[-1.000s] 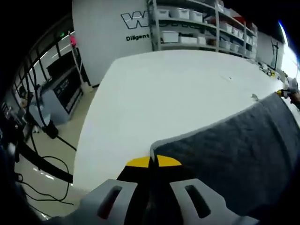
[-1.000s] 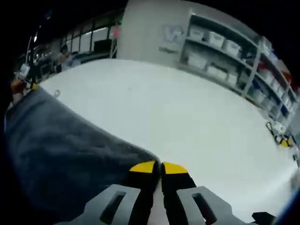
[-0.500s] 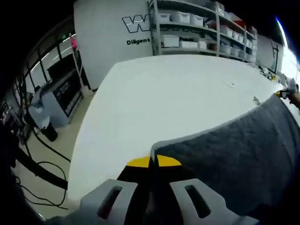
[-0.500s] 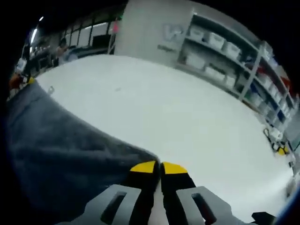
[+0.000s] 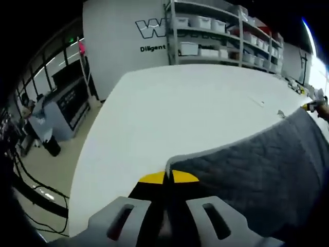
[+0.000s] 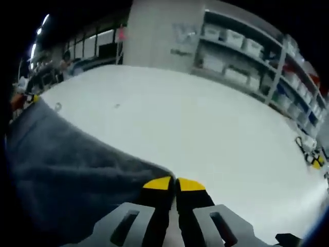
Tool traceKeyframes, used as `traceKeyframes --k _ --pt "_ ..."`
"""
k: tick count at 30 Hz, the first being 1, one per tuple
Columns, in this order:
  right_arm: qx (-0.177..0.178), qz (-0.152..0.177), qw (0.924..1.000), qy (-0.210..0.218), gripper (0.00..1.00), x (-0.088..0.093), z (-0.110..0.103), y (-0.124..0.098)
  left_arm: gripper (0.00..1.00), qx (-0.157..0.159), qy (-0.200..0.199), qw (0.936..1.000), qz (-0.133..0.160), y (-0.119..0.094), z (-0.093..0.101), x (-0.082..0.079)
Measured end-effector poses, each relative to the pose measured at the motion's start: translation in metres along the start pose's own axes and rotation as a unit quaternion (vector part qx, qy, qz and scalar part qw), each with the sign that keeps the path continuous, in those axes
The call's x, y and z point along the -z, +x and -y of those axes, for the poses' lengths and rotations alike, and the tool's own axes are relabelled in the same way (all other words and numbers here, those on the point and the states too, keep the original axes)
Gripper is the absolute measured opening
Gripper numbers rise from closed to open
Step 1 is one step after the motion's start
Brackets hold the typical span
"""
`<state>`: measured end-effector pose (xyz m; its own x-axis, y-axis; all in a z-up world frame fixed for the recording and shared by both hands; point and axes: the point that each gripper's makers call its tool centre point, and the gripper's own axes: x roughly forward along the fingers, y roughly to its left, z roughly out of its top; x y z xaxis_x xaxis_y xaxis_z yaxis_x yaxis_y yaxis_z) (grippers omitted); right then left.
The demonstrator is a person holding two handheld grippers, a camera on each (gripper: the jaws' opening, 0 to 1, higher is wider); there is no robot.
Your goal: Open the folded towel by lifting each exposed corner and separating the folded layers until the towel lies flat within the target outline without major curled edges
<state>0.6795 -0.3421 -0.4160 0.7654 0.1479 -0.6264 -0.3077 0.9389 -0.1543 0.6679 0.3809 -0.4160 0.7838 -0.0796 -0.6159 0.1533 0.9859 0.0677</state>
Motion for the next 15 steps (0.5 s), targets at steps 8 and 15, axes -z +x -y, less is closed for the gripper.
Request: traceKeyframes --k 8,15 --pt "0.001 -0.002 0.9996 0.03 0.0 -0.007 0.005 0.012 0.01 0.012 0.001 0.9999 -0.004 0.014 0.001 -0.011" --pt "0.003 -0.001 0.9993 0.036 0.0 -0.012 0.007 0.021 0.01 0.016 0.003 0.9999 -0.002 0.03 0.0 -0.023"
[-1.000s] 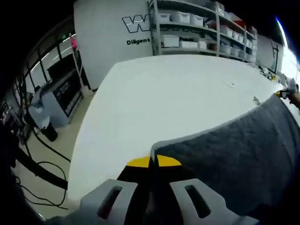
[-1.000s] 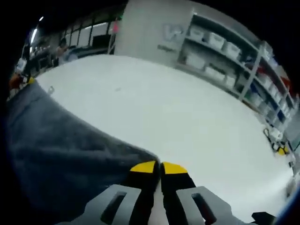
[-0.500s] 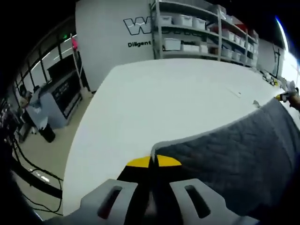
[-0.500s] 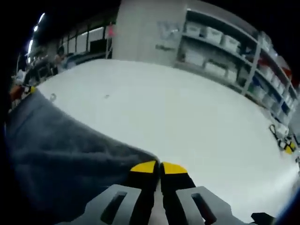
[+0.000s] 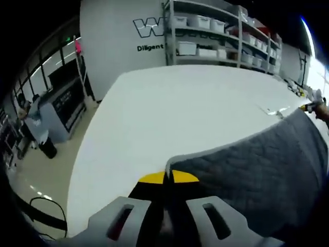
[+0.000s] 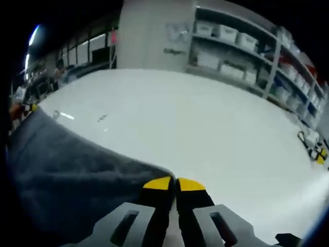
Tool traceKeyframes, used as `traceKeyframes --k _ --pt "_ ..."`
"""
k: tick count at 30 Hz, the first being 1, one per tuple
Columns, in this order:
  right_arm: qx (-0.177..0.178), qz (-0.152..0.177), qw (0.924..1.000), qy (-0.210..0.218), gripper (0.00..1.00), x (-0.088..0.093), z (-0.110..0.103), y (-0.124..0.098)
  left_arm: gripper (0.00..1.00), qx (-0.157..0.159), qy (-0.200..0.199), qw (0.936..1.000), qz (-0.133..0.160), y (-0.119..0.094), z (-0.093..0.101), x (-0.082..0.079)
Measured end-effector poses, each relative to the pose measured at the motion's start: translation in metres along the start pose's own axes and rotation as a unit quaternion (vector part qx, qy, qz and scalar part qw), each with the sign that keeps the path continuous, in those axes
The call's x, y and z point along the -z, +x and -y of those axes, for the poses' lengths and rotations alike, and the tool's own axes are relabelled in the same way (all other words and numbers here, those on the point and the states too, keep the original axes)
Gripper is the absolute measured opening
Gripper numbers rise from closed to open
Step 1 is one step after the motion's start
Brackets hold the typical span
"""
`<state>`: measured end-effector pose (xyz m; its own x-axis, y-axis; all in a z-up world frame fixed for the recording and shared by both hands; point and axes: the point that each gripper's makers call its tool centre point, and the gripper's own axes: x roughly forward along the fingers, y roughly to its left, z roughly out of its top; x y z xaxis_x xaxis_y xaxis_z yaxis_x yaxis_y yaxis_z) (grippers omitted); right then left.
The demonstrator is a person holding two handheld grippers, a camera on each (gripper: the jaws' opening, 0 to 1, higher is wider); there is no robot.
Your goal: Open the folded towel by lifting each exposed corner and separating the folded layers until the towel lies flat within the target outline without major curled edges
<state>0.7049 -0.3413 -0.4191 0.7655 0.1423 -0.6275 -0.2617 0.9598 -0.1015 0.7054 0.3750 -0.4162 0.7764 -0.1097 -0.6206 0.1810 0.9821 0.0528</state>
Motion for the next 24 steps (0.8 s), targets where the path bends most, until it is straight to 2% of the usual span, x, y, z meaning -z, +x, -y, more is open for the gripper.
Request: traceKeyframes --k 8,11,21,22,24 --pt "0.004 0.0 1.0 0.003 0.0 -0.0009 0.0013 0.0023 0.01 0.002 0.001 0.9999 0.017 0.0068 0.0007 -0.0062" --pt "0.007 0.001 1.0 0.005 0.0 -0.0009 0.001 0.0025 0.01 0.014 -0.027 0.9993 0.022 0.0075 -0.0022 -0.0064" --pt "0.017 -0.002 0.9998 0.006 0.0 0.0016 -0.0022 -0.0007 0.03 0.01 -0.046 0.9982 0.037 0.0022 0.0005 -0.0019" --pt "0.02 0.001 0.9998 0.009 0.03 0.0016 -0.0011 -0.0014 0.05 0.013 -0.054 0.9979 0.035 0.0027 -0.0002 -0.0025" --pt "0.036 0.005 0.9993 -0.005 0.14 0.0011 0.0042 -0.0035 0.29 0.012 -0.075 0.9963 0.04 0.0005 -0.0053 -0.0045"
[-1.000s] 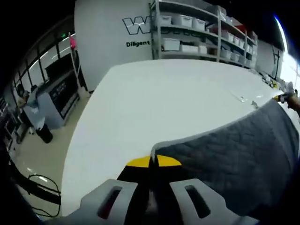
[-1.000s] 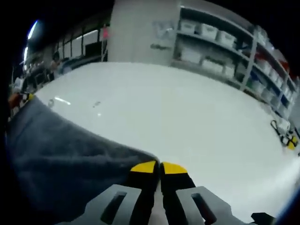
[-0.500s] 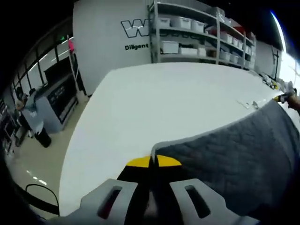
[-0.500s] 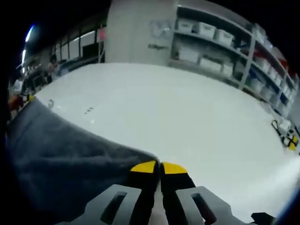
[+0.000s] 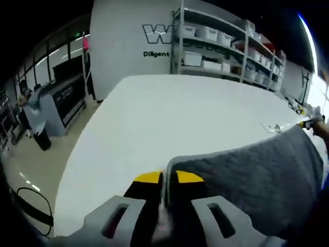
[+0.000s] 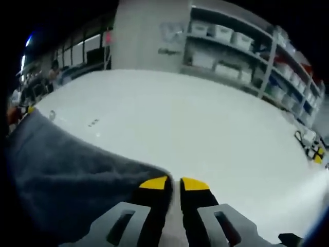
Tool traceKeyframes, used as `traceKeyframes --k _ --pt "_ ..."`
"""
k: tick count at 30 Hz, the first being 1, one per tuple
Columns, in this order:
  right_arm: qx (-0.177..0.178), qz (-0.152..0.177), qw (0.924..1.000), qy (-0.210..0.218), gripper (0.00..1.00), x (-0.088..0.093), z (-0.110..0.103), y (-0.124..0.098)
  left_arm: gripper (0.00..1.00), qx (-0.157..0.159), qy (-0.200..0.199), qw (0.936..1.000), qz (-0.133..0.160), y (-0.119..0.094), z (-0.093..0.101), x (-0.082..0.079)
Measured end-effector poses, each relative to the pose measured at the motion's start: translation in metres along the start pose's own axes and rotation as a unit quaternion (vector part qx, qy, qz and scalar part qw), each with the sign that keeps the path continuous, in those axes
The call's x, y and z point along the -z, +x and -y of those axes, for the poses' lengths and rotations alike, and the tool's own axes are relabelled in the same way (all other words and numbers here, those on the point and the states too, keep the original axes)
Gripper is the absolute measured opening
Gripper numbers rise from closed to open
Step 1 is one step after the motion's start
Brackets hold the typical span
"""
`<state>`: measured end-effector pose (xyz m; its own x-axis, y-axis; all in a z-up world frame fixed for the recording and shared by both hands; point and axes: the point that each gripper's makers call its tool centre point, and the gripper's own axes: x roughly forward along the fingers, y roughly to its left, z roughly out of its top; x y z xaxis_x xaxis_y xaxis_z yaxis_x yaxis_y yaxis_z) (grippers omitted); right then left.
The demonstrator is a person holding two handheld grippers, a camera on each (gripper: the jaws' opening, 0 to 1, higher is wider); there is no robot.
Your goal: Open the folded towel by lifting each exposed corner and separating the folded layers until the towel lies flat within the target outline without major curled edges
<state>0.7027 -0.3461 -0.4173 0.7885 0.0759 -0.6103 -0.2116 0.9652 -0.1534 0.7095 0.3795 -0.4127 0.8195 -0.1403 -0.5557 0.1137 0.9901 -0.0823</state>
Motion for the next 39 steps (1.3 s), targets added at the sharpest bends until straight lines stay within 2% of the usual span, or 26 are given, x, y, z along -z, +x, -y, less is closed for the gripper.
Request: traceKeyframes --k 1,2,3,4,5,6,7,8,9,10,11,12,13,14,17,18,19,23,28,31,34,37,39 --pt "0.01 0.005 0.9999 -0.009 0.2 -0.001 0.004 -0.002 0.51 -0.009 -0.01 0.9993 0.036 0.0 -0.006 -0.012" --pt "0.014 0.009 0.9998 -0.009 0.26 -0.002 0.006 -0.004 0.67 -0.013 -0.012 0.9979 0.062 -0.001 -0.01 -0.021" --pt "0.024 0.014 0.9996 -0.007 0.37 -0.003 0.011 -0.005 0.82 -0.022 -0.016 0.9954 0.092 -0.005 -0.015 -0.031" --pt "0.044 0.017 0.9989 -0.001 0.48 -0.004 0.018 -0.008 0.97 -0.035 -0.017 0.994 0.102 -0.01 -0.021 -0.035" --pt "0.067 0.022 0.9975 0.003 0.65 -0.006 0.027 -0.012 0.99 -0.053 -0.017 0.9927 0.107 -0.014 -0.028 -0.038" --pt "0.096 0.036 0.9947 0.0 1.0 -0.012 0.038 -0.015 0.99 -0.063 -0.01 0.9928 0.101 -0.019 -0.032 -0.038" --pt "0.139 0.04 0.9894 0.008 0.94 -0.013 0.049 -0.024 1.0 -0.066 0.004 0.9921 0.106 -0.022 -0.032 -0.043" --pt "0.164 0.047 0.9849 -0.027 0.99 -0.02 0.06 -0.029 1.0 -0.065 0.035 0.9906 0.116 -0.026 -0.029 -0.05" --pt "0.176 0.037 0.9832 -0.033 1.0 -0.018 0.063 -0.032 1.0 -0.049 0.055 0.9886 0.132 -0.03 -0.021 -0.057" --pt "0.173 0.054 0.9823 -0.045 1.0 -0.027 0.065 -0.031 1.0 -0.039 0.055 0.9859 0.153 -0.035 -0.015 -0.065" --pt "0.158 0.061 0.9851 -0.031 1.0 -0.036 0.07 -0.025 1.0 -0.028 0.041 0.9851 0.165 -0.039 -0.011 -0.069" --pt "0.134 0.071 0.9884 -0.008 1.0 -0.042 0.066 -0.024 1.0 -0.025 0.034 0.9856 0.164 -0.041 -0.01 -0.07" --pt "0.138 0.07 0.988 -0.004 1.0 -0.043 0.068 -0.027 1.0 -0.029 0.034 0.9861 0.16 -0.042 -0.011 -0.07" --pt "0.144 0.071 0.987 -0.009 1.0 -0.047 0.07 -0.032 1.0 -0.031 0.035 0.9866 0.156 -0.043 -0.01 -0.07" --pt "0.133 0.081 0.9876 -0.019 1.0 -0.057 0.062 -0.039 1.0 -0.037 0.037 0.9886 0.141 -0.05 -0.005 -0.067" --pt "0.136 0.087 0.9861 -0.039 1.0 -0.062 0.059 -0.043 1.0 -0.04 0.037 0.9886 0.14 -0.06 0.008 -0.062" --pt "0.136 0.088 0.9856 -0.048 1.0 -0.064 0.055 -0.047 1.0 -0.04 0.036 0.9884 0.142 -0.065 0.011 -0.062" --pt "0.12 0.099 0.9865 -0.049 1.0 -0.068 0.043 -0.061 1.0 -0.035 0.057 0.987 0.146 -0.086 0.026 -0.061" --pt "0.113 0.116 0.986 -0.039 1.0 -0.075 0.035 -0.088 1.0 -0.029 0.06 0.9866 0.149 -0.107 0.037 -0.059" --pt "0.117 0.129 0.984 -0.041 1.0 -0.081 0.029 -0.119 1.0 -0.023 0.079 0.9852 0.15 -0.13 0.054 -0.062" --pt "0.102 0.148 0.9834 -0.02 1.0 -0.085 0.018 -0.147 1.0 -0.013 0.072 0.9857 0.151 -0.153 0.065 -0.062" --pt "0.079 0.173 0.9817 0.003 1.0 -0.083 0.0 -0.177 1.0 -0.017 0.085 0.9834 0.159 -0.175 0.069 -0.061" --pt "0.08 0.175 0.9814 0.004 1.0 -0.077 -0.005 -0.193 1.0 -0.017 0.089 0.9824 0.163 -0.19 0.071 -0.058"
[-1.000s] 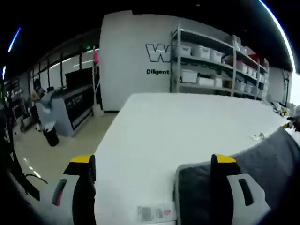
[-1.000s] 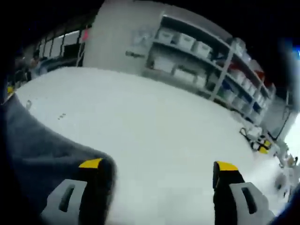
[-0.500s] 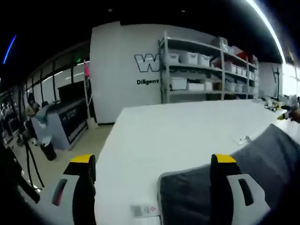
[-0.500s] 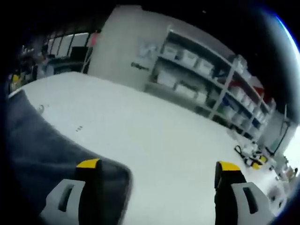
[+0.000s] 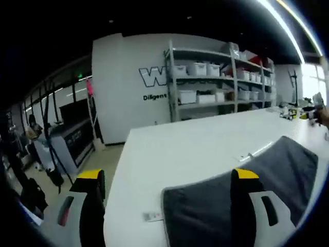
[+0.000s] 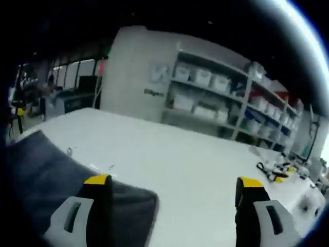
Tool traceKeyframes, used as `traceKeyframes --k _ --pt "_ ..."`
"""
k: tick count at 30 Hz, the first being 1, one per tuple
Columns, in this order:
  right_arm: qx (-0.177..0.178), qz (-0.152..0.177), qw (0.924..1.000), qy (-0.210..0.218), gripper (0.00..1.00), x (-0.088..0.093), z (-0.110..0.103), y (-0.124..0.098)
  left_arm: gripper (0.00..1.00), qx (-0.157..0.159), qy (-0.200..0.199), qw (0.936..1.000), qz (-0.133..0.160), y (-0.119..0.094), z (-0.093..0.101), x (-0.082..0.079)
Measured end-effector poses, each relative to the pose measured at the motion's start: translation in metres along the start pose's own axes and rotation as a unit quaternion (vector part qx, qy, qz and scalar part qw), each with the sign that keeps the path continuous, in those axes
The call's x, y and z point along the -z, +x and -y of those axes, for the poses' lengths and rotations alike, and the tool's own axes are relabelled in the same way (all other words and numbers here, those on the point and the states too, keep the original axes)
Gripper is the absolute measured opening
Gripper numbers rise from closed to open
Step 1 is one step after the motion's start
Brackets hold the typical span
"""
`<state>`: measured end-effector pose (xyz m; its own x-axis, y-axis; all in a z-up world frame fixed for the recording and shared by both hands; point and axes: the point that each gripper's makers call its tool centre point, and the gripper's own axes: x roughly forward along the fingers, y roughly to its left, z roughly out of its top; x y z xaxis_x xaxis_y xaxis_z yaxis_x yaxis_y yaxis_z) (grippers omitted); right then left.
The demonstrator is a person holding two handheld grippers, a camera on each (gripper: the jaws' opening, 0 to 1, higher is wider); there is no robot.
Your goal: Open the folded towel by lifting each exposed corner and separating the folded layers until the towel lies flat within the target outline without major curled edges
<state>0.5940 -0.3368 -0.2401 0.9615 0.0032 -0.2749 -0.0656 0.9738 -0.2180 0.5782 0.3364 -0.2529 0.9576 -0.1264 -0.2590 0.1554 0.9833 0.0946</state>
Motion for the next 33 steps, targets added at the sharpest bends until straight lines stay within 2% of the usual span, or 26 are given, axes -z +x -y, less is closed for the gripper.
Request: traceKeyframes --k 2,5,10,12,14,16,19,20,21,23,26,27,33 --pt "0.0 0.006 1.0 -0.004 1.0 -0.001 -0.006 -0.021 1.0 0.004 -0.001 1.0 0.005 -0.016 0.003 -0.003" --pt "-0.001 0.018 0.9998 -0.009 1.0 -0.004 -0.016 -0.05 1.0 0.018 -0.026 0.9993 0.02 -0.04 0.012 -0.011" --pt "-0.014 0.032 0.9994 -0.002 1.0 -0.008 -0.034 -0.089 1.0 0.016 -0.008 0.9996 0.023 -0.068 0.018 -0.02" --pt "-0.026 0.033 0.9991 -0.001 1.0 -0.011 -0.027 -0.088 1.0 0.025 -0.004 0.9994 0.024 -0.08 0.022 -0.022" --pt "-0.027 0.033 0.9991 -0.004 1.0 -0.009 -0.029 -0.093 1.0 0.035 -0.001 0.9989 0.031 -0.094 0.028 -0.025" --pt "-0.026 0.029 0.9991 -0.015 1.0 -0.001 -0.033 -0.108 1.0 0.04 0.006 0.9984 0.039 -0.104 0.031 -0.028" --pt "-0.027 0.035 0.999 -0.008 1.0 0.003 -0.034 -0.114 1.0 0.044 0.012 0.9981 0.041 -0.113 0.033 -0.027" --pt "-0.027 0.036 0.9989 -0.006 1.0 0.005 -0.035 -0.115 1.0 0.044 0.013 0.9981 0.042 -0.114 0.033 -0.026" --pt "-0.026 0.038 0.999 0.0 1.0 0.007 -0.031 -0.114 1.0 0.045 0.014 0.998 0.042 -0.108 0.021 -0.029" --pt "-0.024 0.041 0.9989 -0.002 1.0 0.01 -0.032 -0.115 1.0 0.044 0.014 0.998 0.042 -0.106 0.013 -0.028" --pt "-0.029 0.042 0.9987 -0.005 1.0 0.014 -0.037 -0.121 1.0 0.044 0.015 0.9981 0.041 -0.107 0.008 -0.022" --pt "-0.033 0.044 0.9985 -0.004 1.0 0.013 -0.033 -0.12 1.0 0.043 0.019 0.998 0.042 -0.11 0.009 -0.019" --pt "-0.036 0.065 0.9972 -0.009 1.0 0.017 -0.028 -0.143 1.0 0.063 0.029 0.9957 0.061 -0.14 0.03 -0.009"
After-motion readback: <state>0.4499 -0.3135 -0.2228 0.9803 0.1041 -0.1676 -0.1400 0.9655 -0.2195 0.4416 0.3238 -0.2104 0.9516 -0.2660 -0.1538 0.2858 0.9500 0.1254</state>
